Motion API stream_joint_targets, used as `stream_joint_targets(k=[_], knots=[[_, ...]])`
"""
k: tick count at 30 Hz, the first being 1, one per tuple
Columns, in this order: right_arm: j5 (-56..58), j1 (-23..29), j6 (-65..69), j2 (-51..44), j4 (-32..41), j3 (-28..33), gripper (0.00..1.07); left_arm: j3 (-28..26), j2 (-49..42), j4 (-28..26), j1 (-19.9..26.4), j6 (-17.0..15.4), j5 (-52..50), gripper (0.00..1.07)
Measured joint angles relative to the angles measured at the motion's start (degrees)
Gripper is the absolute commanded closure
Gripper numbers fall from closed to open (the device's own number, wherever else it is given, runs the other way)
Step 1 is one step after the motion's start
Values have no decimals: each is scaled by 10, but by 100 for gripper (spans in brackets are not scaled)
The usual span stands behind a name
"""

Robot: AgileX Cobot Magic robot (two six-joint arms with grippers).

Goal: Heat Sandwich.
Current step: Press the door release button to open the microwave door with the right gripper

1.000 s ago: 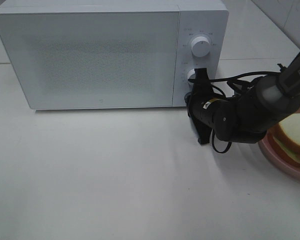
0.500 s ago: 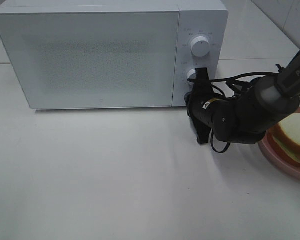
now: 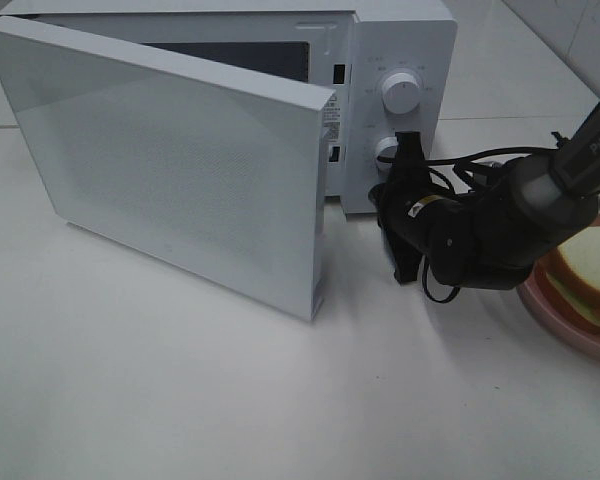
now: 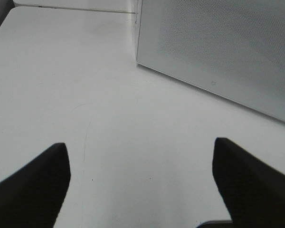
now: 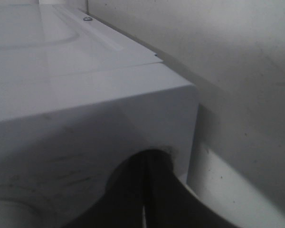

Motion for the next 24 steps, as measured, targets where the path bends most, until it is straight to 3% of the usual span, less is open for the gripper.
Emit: stream_joint_targets(k=[24], knots=[[0,0,-5,0,-1,0,107,0,0,0,0,0,0,31]])
